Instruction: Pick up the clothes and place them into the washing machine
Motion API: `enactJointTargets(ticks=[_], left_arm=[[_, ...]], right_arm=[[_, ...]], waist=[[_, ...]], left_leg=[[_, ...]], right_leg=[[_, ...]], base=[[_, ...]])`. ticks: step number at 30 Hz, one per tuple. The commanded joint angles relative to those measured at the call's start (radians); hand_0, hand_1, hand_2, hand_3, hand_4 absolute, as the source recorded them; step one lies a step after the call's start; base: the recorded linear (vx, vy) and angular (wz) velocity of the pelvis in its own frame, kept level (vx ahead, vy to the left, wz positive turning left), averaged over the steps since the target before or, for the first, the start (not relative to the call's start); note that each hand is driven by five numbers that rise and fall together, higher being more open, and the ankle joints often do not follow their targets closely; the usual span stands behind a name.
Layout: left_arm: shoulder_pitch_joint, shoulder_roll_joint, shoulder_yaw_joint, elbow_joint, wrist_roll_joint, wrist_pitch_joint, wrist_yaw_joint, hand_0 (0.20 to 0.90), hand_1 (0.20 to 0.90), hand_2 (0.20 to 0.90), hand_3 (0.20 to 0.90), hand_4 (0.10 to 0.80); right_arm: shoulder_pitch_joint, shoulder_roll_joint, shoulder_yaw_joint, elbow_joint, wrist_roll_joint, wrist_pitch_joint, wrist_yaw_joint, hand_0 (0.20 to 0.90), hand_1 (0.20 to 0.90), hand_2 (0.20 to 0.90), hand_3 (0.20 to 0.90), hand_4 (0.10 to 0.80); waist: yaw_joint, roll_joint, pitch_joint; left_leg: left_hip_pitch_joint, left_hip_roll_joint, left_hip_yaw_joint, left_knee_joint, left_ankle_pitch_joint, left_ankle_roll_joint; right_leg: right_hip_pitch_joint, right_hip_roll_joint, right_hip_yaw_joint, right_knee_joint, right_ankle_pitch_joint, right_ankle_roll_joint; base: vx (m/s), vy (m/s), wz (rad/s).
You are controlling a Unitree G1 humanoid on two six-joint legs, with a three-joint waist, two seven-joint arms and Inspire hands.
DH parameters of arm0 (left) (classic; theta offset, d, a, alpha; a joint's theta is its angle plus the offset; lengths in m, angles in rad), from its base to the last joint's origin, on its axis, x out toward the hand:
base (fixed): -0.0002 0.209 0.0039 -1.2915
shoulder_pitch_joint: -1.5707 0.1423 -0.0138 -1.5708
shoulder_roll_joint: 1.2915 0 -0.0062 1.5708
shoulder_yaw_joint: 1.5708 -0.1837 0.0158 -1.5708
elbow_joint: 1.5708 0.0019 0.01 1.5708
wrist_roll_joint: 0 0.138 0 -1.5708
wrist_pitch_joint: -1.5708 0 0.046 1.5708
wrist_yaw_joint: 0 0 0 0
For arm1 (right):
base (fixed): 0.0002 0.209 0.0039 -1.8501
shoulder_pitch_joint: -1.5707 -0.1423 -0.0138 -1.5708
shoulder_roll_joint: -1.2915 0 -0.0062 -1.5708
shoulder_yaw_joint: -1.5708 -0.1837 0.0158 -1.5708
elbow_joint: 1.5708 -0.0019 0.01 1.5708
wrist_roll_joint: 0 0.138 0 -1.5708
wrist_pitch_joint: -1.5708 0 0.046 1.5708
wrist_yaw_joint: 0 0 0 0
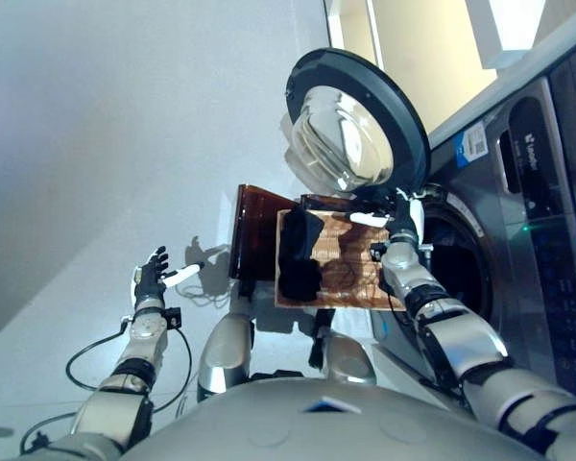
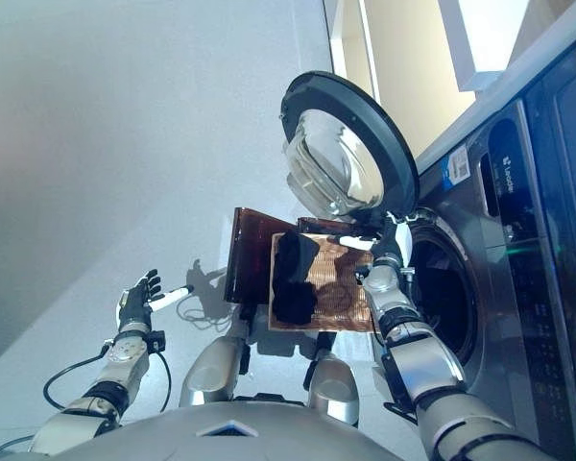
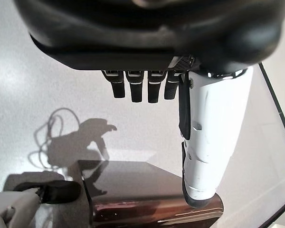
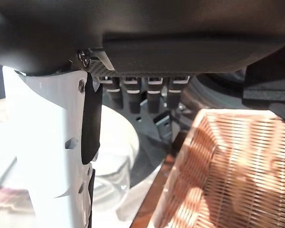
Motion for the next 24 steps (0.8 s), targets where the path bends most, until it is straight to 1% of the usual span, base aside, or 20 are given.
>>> enactJointTargets(ticks=[1, 5, 11, 18, 24], left_arm=[[-0.062, 0.081, 0.018, 0.038, 0.016, -0.031, 0.017, 0.9, 0.9, 0.9, 0.9, 0.8], [-0.093, 0.095, 0.002, 0.021, 0.006, -0.041, 0.033, 0.9, 0.9, 0.9, 0.9, 0.8], [-0.105, 0.119, -0.003, -0.011, -0.004, -0.051, 0.052, 0.9, 0.9, 0.9, 0.9, 0.8], [-0.148, 0.186, 0.034, -0.004, -0.032, -0.063, 0.095, 0.9, 0.9, 0.9, 0.9, 0.8], [-0.157, 0.19, 0.017, -0.003, -0.029, -0.064, 0.112, 0.9, 0.9, 0.9, 0.9, 0.8]], right_arm=[[-0.049, -0.006, -0.008, -0.021, 0.021, -0.062, -0.006, 0.9, 0.9, 0.9, 0.9, 0.8], [-0.089, 0.013, -0.019, 0.002, 0.062, -0.067, -0.009, 0.9, 0.9, 0.9, 0.9, 0.8], [-0.13, 0.035, -0.033, 0.029, 0.116, -0.077, -0.014, 0.9, 0.9, 0.9, 0.9, 0.8], [-0.163, 0.065, -0.036, 0.051, 0.148, -0.085, -0.031, 0.9, 0.9, 0.9, 0.9, 0.8], [-0.196, 0.055, -0.058, 0.073, 0.171, -0.086, -0.051, 0.9, 0.9, 0.9, 0.9, 0.8]], waist=[[0.041, -0.023, -0.003], [0.06, -0.025, 0.019], [0.083, -0.032, 0.04], [0.117, -0.042, 0.089], [0.144, -0.042, 0.118]], left_leg=[[0.042, -0.049, 0.006, -0.009, -0.072, -0.027], [0.017, -0.061, 0.004, -0.009, -0.07, -0.023], [-0.005, -0.063, -0.005, -0.009, -0.065, -0.019], [-0.045, -0.065, -0.032, -0.009, -0.054, -0.019], [-0.083, -0.074, -0.057, -0.009, -0.043, -0.025]], right_leg=[[-0.061, -0.038, 0.05, 0.054, 0.07, 0.032], [-0.08, -0.048, 0.045, 0.05, 0.083, 0.037], [-0.093, -0.054, 0.038, 0.051, 0.091, 0.039], [-0.115, -0.057, 0.02, 0.056, 0.099, 0.041], [-0.132, -0.065, -0.006, 0.055, 0.102, 0.043]], base=[[0.011, 0.041, 0.0], [-0.015, 0.042, 0.02], [-0.009, 0.009, 0.1], [-0.008, -0.009, 0.12], [0.006, -0.004, 0.15]])
